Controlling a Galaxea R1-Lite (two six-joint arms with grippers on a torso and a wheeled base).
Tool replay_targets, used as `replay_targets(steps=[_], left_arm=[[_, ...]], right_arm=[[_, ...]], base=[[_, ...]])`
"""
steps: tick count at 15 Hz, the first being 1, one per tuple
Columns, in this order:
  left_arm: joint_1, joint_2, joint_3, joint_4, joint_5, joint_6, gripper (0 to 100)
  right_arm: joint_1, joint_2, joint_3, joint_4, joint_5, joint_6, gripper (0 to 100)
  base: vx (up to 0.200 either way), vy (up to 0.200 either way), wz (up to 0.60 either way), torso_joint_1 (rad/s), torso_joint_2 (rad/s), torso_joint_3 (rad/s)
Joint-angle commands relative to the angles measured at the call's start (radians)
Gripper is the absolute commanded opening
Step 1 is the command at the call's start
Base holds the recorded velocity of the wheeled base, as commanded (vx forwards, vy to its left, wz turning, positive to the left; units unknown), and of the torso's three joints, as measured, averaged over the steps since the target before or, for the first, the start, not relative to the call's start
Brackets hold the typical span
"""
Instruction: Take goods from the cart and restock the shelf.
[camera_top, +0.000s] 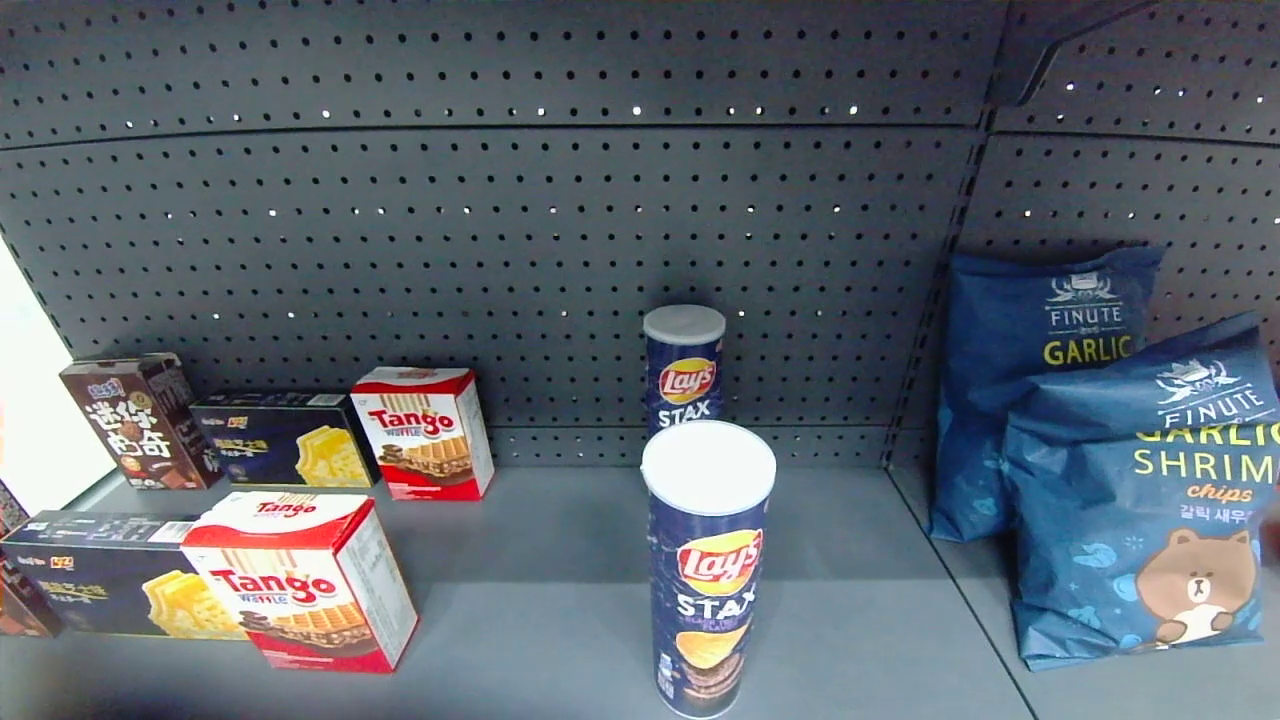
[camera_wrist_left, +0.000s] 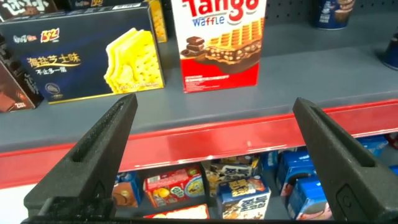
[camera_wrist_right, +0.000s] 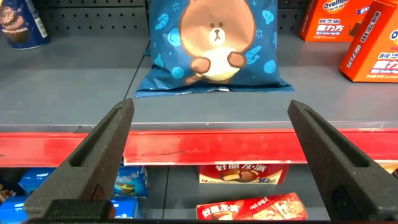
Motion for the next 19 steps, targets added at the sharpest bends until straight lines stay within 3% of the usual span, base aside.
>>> replay_targets(steps=[1, 19], left_arm=[[0.0, 0.0, 0.0, 0.0, -0.001, 0.001, 100], [0.0, 0.0, 0.0, 0.0, 0.001, 0.0, 100]], right_arm=[[-0.001, 0.001, 0.0, -0.001, 0.0, 0.0, 100], [-0.001, 0.001, 0.0, -0.001, 0.002, -0.002, 100]], base=[[0.0, 0.0, 0.0, 0.0, 0.0, 0.0], [0.0, 0.0, 0.0, 0.0, 0.0, 0.0]])
